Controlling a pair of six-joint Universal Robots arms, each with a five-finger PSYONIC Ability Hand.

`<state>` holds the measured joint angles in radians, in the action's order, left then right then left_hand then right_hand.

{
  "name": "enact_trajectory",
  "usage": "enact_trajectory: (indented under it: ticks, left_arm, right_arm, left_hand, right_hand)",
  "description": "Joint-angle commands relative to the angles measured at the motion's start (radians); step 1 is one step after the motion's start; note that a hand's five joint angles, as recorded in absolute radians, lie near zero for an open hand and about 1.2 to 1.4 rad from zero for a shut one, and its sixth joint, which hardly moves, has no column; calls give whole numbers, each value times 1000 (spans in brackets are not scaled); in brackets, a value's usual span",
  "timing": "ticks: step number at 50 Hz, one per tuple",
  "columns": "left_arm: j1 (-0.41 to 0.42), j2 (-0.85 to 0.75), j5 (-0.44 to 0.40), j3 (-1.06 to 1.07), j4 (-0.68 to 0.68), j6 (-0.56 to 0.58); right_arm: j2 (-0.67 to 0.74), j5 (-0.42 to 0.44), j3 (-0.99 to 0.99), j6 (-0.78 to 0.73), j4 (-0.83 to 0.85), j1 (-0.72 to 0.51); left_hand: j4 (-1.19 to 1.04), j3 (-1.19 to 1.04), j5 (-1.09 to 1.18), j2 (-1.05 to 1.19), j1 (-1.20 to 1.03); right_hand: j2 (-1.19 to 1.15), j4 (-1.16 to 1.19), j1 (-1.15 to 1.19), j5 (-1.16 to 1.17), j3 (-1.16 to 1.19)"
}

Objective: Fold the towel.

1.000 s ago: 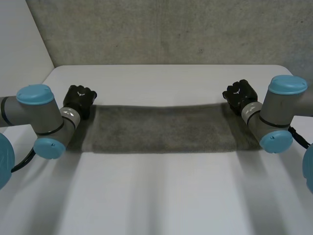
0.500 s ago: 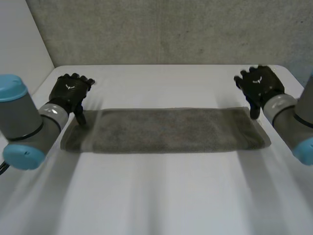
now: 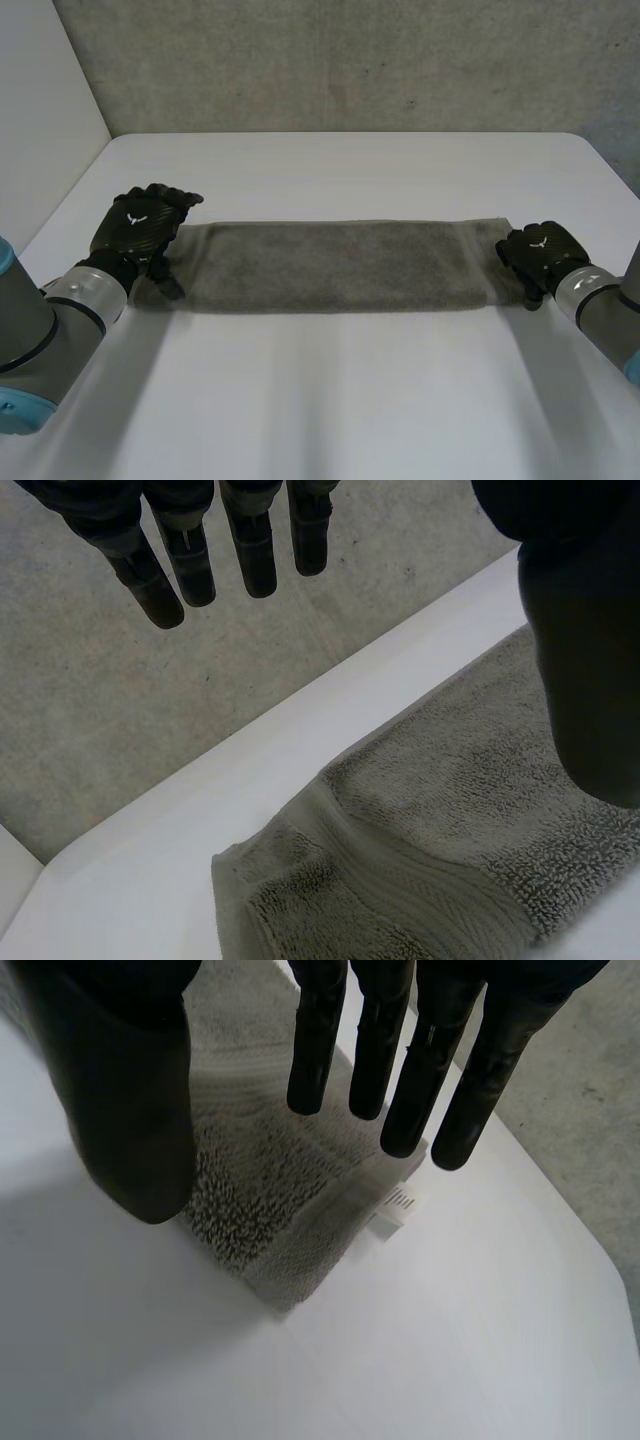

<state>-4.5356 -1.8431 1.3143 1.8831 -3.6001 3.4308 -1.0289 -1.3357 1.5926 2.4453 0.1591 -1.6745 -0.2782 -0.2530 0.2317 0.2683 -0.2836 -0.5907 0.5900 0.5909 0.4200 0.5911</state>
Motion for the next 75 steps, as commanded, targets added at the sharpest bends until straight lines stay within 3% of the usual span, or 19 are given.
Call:
enact_trajectory:
  ticks: [1, 9, 11, 13, 21, 29, 35, 40, 45, 50, 53, 55, 56, 58, 64, 66, 72, 74, 75]
  left_arm:
    - [-2, -7, 0, -2, -3, 1]
    - [-2, -10, 0, -2, -3, -1]
    - [-2, -10, 0, -1, -3, -1]
    - [-2, -10, 0, -1, -3, -1]
    - [-2, -12, 0, 1, -3, -1]
    - [0, -8, 2, 2, -2, -1]
    - [-2, -1, 3, 2, -2, -1]
    - [-13, 8, 3, -6, -2, -4]
    - [-16, 10, 9, -25, -2, -5]
    - [-7, 8, 17, -91, 9, -42]
    - [-3, 8, 17, -107, 11, -61]
    - [1, 11, 19, -131, 15, -99]
    - [1, 11, 19, -131, 15, -99]
    - [7, 19, 26, -142, 23, -125]
    - [41, 27, 54, -148, 23, -130]
    - [61, 21, 63, -148, 23, -127]
    - [75, 13, 66, -147, 21, -127]
    - [78, 5, 66, -145, 17, -125]
    - [78, 5, 66, -145, 17, -125]
  right_arm:
    - [82, -2, -43, -6, 22, 2]
    - [130, -5, -85, -9, 22, 4]
    - [133, -13, -95, -11, 23, 4]
    - [133, -16, -98, -9, 23, 5]
    - [102, -59, -102, -11, 22, 47]
    - [58, -63, -111, -40, 7, 183]
    - [59, -68, -184, -156, -33, 294]
    - [59, -80, -250, -216, -89, 294]
    - [32, -102, -302, -177, -98, 180]
    - [-4, -105, -390, -144, -84, -115]
    - [1, -105, -402, -149, -69, -197]
    - [29, -100, -408, -164, 2, -353]
    - [29, -100, -408, -164, 2, -353]
    - [74, -89, -408, -195, 86, -485]
    - [158, -56, -410, -239, 134, -611]
    - [217, -4, -411, -252, 128, -651]
    - [268, 49, -398, -250, 96, -663]
    - [267, 58, -385, -229, 82, -651]
    - [266, 58, -385, -229, 82, -651]
  left_hand:
    - [79, 54, -207, -69, 85]
    - [79, 54, -207, -69, 85]
    - [79, 54, -207, -69, 85]
    - [79, 54, -207, -69, 85]
    - [79, 54, -207, -69, 85]
    - [79, 54, -207, -69, 85]
    - [79, 54, -207, -69, 85]
    - [79, 54, -207, -69, 85]
    - [79, 54, -207, -69, 85]
    - [82, 57, -210, -72, 88]
    - [82, 57, -210, -72, 88]
    - [79, 54, -207, -69, 85]
    - [79, 54, -207, -69, 85]
    - [79, 54, -207, -69, 85]
    - [79, 54, -207, -69, 85]
    - [79, 54, -207, -69, 85]
    - [79, 54, -207, -69, 85]
    - [79, 54, -207, -69, 85]
    - [79, 54, -207, -69, 85]
  right_hand:
    - [-84, 85, 84, 80, 84]
    - [-292, 293, 292, 288, 292]
    - [-763, 763, 762, 759, 762]
    - [-805, 806, 805, 801, 805]
    - [-806, 806, 805, 802, 805]
    - [-806, 806, 805, 802, 805]
    - [-806, 806, 805, 802, 805]
    - [-806, 806, 805, 802, 805]
    - [-806, 806, 805, 802, 805]
    - [-806, 806, 805, 802, 805]
    - [-806, 806, 805, 802, 805]
    - [-806, 806, 805, 802, 805]
    - [-806, 806, 805, 802, 805]
    - [-806, 806, 805, 802, 805]
    - [-806, 806, 805, 802, 805]
    - [-806, 806, 805, 802, 805]
    - [-771, 772, 771, 768, 771]
    - [298, -297, -298, -302, -298]
    - [303, -302, -303, -307, -303]
